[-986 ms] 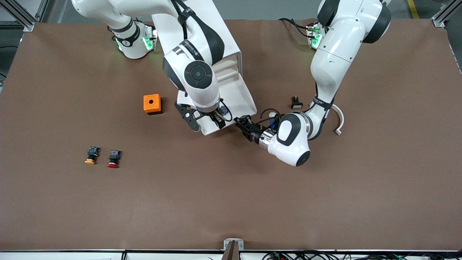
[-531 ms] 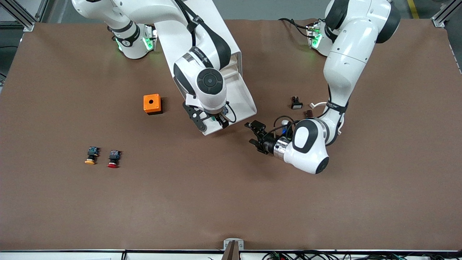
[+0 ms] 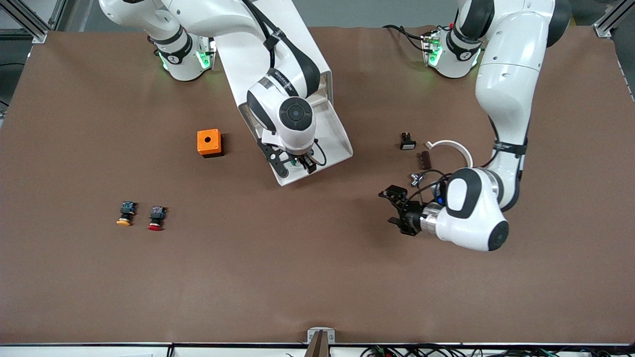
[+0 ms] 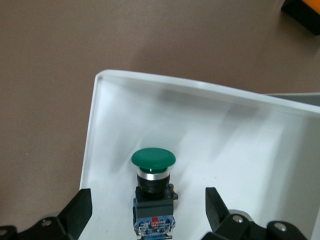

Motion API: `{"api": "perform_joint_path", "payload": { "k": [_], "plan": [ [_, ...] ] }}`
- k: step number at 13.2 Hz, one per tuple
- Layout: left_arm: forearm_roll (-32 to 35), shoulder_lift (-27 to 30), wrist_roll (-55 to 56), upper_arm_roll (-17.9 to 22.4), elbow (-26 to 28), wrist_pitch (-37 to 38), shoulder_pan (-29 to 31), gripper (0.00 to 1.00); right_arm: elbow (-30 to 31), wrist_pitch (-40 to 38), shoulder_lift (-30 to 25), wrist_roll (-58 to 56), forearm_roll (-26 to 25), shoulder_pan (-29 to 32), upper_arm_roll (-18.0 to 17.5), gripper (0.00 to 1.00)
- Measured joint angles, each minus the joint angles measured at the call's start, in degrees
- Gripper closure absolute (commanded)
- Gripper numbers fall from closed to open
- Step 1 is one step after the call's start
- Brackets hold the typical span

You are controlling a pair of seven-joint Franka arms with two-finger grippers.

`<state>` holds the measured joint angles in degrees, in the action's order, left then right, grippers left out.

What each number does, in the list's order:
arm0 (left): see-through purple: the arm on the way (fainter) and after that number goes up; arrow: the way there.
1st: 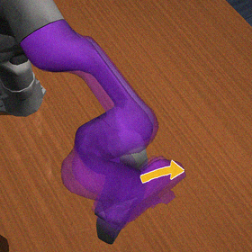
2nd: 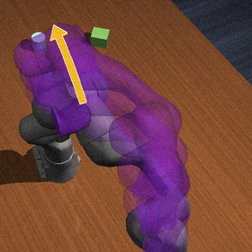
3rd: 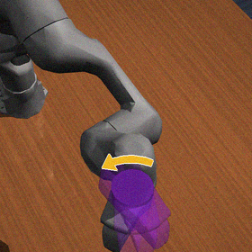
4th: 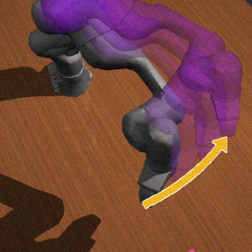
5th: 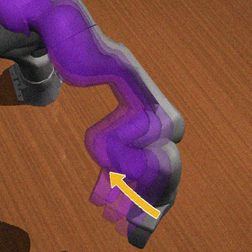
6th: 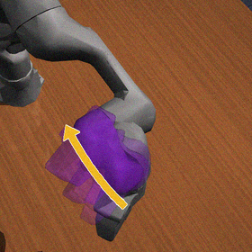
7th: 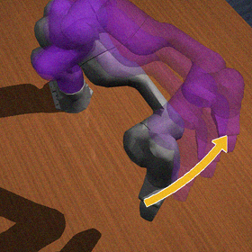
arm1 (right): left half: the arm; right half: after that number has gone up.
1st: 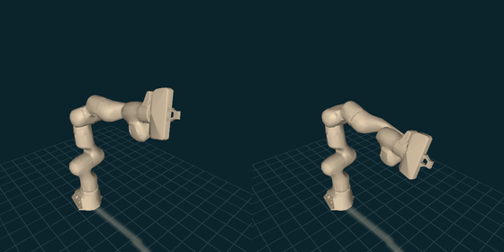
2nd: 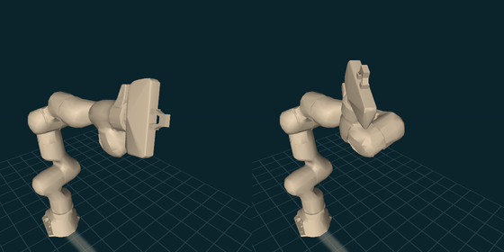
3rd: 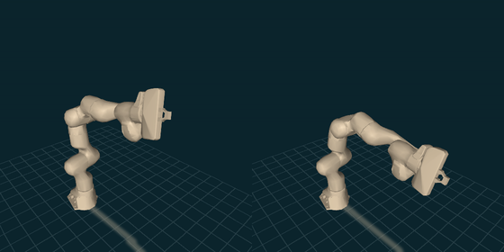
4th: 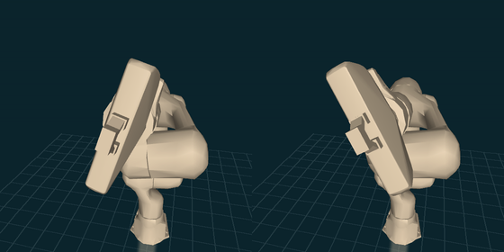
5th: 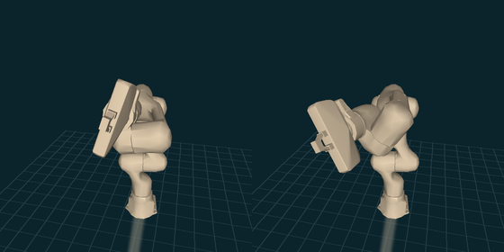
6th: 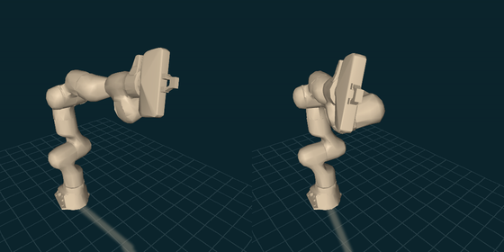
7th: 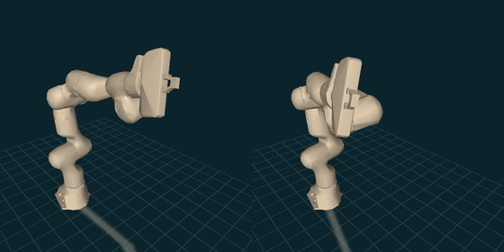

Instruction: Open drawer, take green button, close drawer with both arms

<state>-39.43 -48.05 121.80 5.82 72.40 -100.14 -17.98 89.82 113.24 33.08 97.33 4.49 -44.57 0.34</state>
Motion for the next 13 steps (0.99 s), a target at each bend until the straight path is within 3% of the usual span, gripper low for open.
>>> {"api": "perform_joint_path", "payload": {
  "k": [4, 8, 9, 11, 13],
  "plan": [
    [5.5, 0.1, -4.0, 4.2, 0.0, 0.5, 1.3, 0.00, 0.0, 0.8, 1.7, 0.2, 0.0, -1.1, 0.0, 0.00],
    [16.8, 1.6, -9.2, 4.2, -0.2, 2.2, 3.1, 0.00, 0.0, 0.9, 2.3, 0.2, 0.0, -1.4, 0.0, 0.66],
    [18.6, 2.4, -11.2, 4.3, -0.3, 2.2, 3.3, 0.00, 0.0, 0.9, 2.3, 0.2, 0.0, -1.6, 0.0, 0.76],
    [22.1, 4.8, -18.1, 4.3, -0.4, 2.4, 4.2, 0.00, 0.0, 0.9, 2.3, 0.2, 0.0, -1.8, 0.0, 0.84],
    [24.7, 7.9, -25.4, 4.2, -0.2, 3.2, 4.3, 0.00, -0.5, 0.9, 2.3, 0.2, 0.0, -1.8, 0.0, 0.84]
  ]
}}
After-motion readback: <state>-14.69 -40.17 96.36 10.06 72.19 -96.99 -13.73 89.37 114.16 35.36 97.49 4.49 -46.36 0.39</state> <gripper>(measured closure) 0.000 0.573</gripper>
